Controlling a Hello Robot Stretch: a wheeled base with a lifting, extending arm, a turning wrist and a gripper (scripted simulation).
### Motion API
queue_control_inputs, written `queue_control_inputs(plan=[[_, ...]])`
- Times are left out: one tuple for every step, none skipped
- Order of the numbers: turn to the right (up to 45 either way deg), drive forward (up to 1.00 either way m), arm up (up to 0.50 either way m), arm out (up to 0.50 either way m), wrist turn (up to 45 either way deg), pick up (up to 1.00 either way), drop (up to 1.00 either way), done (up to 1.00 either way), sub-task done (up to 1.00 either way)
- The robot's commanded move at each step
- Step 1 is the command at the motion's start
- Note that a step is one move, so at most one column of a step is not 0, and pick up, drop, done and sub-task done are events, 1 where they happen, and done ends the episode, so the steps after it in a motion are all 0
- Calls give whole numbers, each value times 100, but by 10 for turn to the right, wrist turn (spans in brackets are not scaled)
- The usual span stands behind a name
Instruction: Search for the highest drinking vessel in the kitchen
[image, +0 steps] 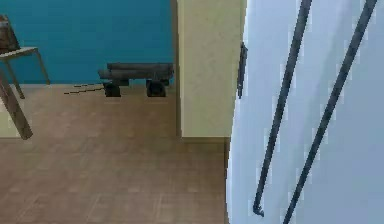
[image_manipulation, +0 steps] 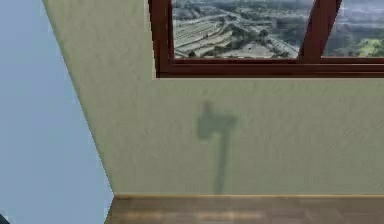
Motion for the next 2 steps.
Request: queue_control_inputs(plan=[[-450,0,0,0,0,0,0,0,0],[-450,0,0,0,0,0,0,0,0]])
